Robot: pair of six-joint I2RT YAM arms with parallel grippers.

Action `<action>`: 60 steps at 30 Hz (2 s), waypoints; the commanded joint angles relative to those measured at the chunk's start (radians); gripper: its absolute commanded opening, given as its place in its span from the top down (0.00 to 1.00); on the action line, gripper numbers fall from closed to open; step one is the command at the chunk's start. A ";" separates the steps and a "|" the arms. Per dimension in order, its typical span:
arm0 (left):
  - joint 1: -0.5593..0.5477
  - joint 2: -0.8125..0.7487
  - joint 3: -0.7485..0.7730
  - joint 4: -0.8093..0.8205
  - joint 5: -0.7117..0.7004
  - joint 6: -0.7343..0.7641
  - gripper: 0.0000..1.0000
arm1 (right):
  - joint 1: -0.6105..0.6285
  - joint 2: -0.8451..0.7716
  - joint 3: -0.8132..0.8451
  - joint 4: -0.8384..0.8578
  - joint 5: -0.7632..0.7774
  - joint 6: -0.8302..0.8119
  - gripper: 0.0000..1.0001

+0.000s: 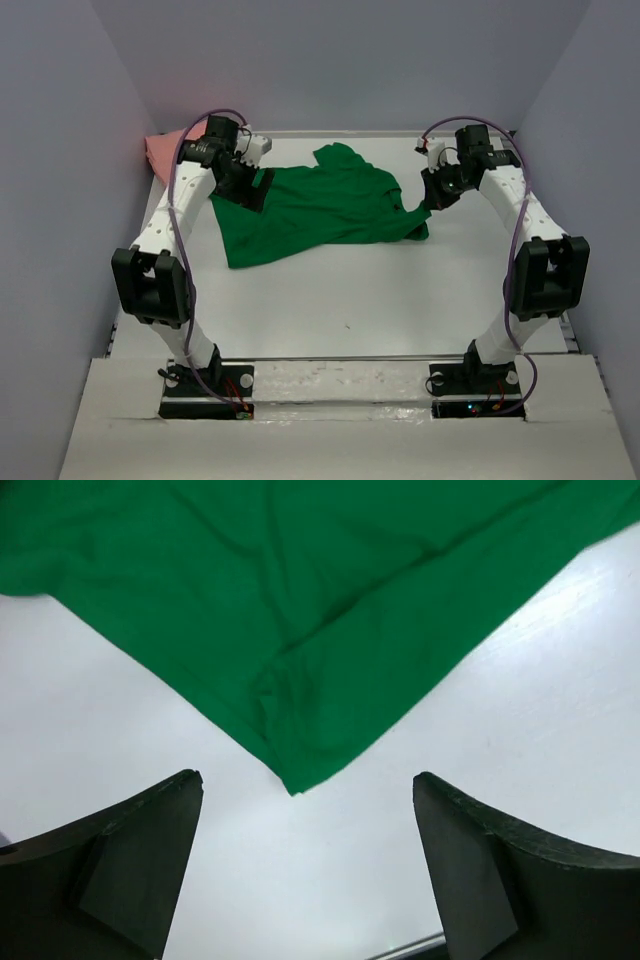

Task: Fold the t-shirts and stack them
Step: Flatten out the tshirt

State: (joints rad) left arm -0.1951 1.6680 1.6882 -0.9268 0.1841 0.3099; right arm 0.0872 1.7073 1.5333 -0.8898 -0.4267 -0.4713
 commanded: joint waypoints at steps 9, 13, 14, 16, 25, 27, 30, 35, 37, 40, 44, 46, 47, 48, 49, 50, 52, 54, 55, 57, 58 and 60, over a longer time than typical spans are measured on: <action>-0.001 0.075 -0.208 0.049 0.028 0.090 0.04 | 0.009 -0.069 -0.027 -0.005 -0.026 -0.007 1.00; -0.001 0.096 -0.220 0.089 0.029 0.092 0.04 | 0.009 -0.074 -0.039 -0.006 -0.024 -0.009 1.00; -0.001 0.110 -0.223 0.091 0.031 0.095 0.04 | 0.009 -0.074 -0.041 -0.006 -0.024 -0.009 1.00; -0.001 0.125 -0.234 0.104 0.038 0.098 0.04 | 0.009 -0.077 -0.042 -0.006 -0.023 -0.009 1.00; -0.001 0.182 -0.255 0.161 0.023 0.107 0.04 | 0.009 -0.071 -0.030 -0.023 -0.017 -0.009 1.00; -0.001 0.188 -0.254 0.166 0.025 0.107 0.04 | 0.009 -0.072 -0.032 -0.024 -0.018 -0.007 1.00; -0.001 0.197 -0.251 0.174 0.020 0.112 0.04 | 0.009 -0.071 -0.039 -0.024 -0.020 -0.007 1.00; 0.000 0.210 -0.252 0.178 -0.001 0.118 0.04 | 0.009 -0.072 -0.045 -0.024 -0.018 -0.006 1.00; 0.003 0.214 -0.251 0.178 -0.009 0.121 0.08 | 0.009 -0.069 -0.045 -0.023 -0.018 -0.004 1.00; 0.009 0.220 -0.248 0.172 -0.018 0.124 0.12 | 0.009 -0.064 -0.044 -0.023 -0.014 -0.004 1.00; 0.014 0.225 -0.249 0.171 -0.032 0.126 0.17 | 0.009 -0.064 -0.042 -0.023 -0.014 -0.004 1.00; 0.017 0.228 -0.248 0.169 -0.032 0.123 0.17 | 0.009 -0.064 -0.041 -0.023 -0.012 -0.004 1.00; 0.019 0.233 -0.249 0.169 -0.035 0.123 0.17 | 0.009 -0.064 -0.041 -0.023 -0.012 -0.004 1.00; 0.020 0.234 -0.251 0.169 -0.038 0.123 0.17 | 0.009 -0.067 -0.041 -0.023 -0.012 -0.004 1.00; 0.022 0.236 -0.252 0.171 -0.038 0.123 0.17 | 0.009 -0.067 -0.044 -0.023 -0.011 -0.006 1.00; 0.026 0.239 -0.254 0.171 -0.037 0.123 0.18 | 0.009 -0.069 -0.045 -0.023 -0.009 -0.006 1.00; 0.036 0.240 -0.257 0.174 -0.035 0.121 0.18 | 0.009 -0.072 -0.048 -0.023 -0.006 -0.006 1.00; 0.043 0.245 -0.259 0.174 -0.032 0.123 0.18 | 0.009 -0.072 -0.052 -0.021 -0.001 -0.007 1.00; 0.051 0.248 -0.260 0.174 -0.029 0.124 0.21 | 0.009 -0.071 -0.052 -0.021 -0.001 -0.009 1.00; 0.056 0.251 -0.259 0.172 -0.029 0.124 0.23 | 0.009 -0.072 -0.052 -0.021 -0.003 -0.007 1.00; 0.057 0.251 -0.259 0.172 -0.029 0.124 0.26 | 0.009 -0.069 -0.052 -0.021 -0.003 -0.007 1.00; 0.059 0.251 -0.260 0.171 -0.015 0.124 0.31 | 0.009 -0.067 -0.048 -0.021 -0.006 -0.006 1.00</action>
State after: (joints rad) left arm -0.1463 1.9236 1.4326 -0.7441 0.1562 0.4225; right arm 0.0872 1.6699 1.4887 -0.9104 -0.4297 -0.4740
